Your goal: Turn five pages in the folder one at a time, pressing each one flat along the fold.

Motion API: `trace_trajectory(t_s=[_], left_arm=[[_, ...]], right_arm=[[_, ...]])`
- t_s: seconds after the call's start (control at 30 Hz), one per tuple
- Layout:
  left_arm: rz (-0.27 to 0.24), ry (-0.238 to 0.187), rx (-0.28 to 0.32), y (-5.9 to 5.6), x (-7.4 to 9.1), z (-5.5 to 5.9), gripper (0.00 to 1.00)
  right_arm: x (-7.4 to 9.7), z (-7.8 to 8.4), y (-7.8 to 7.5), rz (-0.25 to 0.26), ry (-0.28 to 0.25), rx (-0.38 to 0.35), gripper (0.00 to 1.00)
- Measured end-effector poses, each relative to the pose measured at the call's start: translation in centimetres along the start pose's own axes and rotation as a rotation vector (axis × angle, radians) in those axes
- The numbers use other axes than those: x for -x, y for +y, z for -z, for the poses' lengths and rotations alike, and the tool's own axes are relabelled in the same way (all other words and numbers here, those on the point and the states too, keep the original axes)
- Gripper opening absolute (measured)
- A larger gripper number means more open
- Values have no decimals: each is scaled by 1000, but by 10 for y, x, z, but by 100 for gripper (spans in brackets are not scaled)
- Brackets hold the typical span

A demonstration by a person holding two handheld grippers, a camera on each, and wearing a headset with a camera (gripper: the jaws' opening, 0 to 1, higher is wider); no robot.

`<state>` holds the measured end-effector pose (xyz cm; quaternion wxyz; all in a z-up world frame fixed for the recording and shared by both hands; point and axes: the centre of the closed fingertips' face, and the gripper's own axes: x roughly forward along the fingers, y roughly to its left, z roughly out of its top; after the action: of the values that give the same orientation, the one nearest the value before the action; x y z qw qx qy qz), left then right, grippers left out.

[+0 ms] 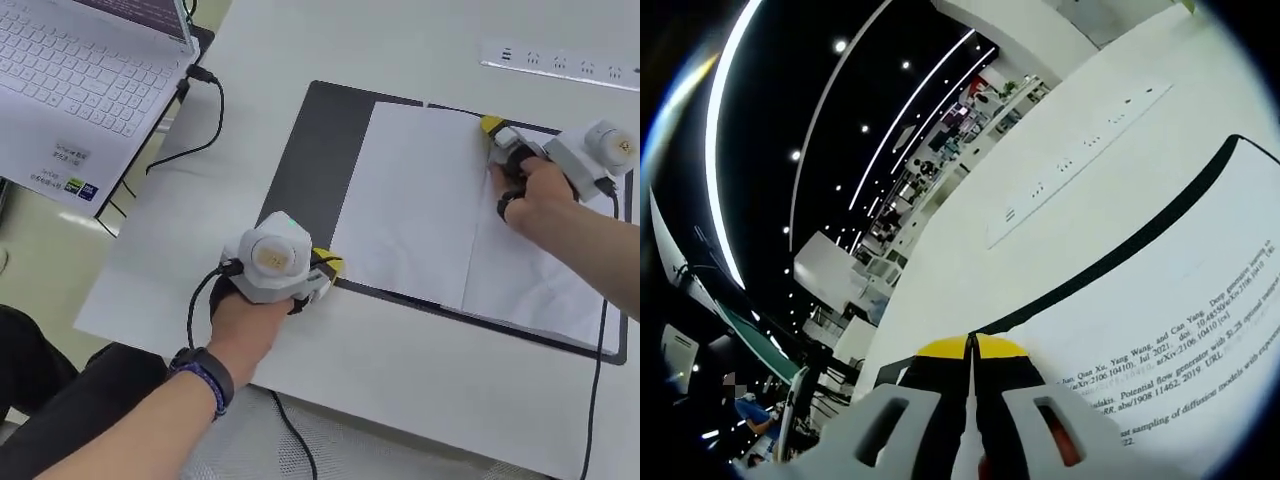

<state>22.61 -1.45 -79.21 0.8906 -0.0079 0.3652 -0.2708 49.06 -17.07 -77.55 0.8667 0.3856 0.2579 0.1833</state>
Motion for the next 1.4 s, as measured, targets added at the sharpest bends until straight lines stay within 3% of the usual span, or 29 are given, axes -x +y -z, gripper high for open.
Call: trace_trajectory(t_s=[0.27, 0.63, 0.8, 1.2, 1.4], left_arm=[[-2, -1, -6, 0, 1, 0, 0], [3, 2, -16, 0, 1, 0, 0], [-2, 1, 9, 0, 1, 0, 0], [11, -6, 58, 1, 1, -1, 0], [17, 3, 54, 0, 0, -1, 0]], right_arm=[[1, 8, -1, -30, 42, 58, 0], [28, 32, 13, -60, 114, 135, 0], [53, 45, 26, -71, 100, 116, 0], [76, 57, 24, -65, 102, 127, 0], [95, 72, 35, -74, 117, 138, 0]])
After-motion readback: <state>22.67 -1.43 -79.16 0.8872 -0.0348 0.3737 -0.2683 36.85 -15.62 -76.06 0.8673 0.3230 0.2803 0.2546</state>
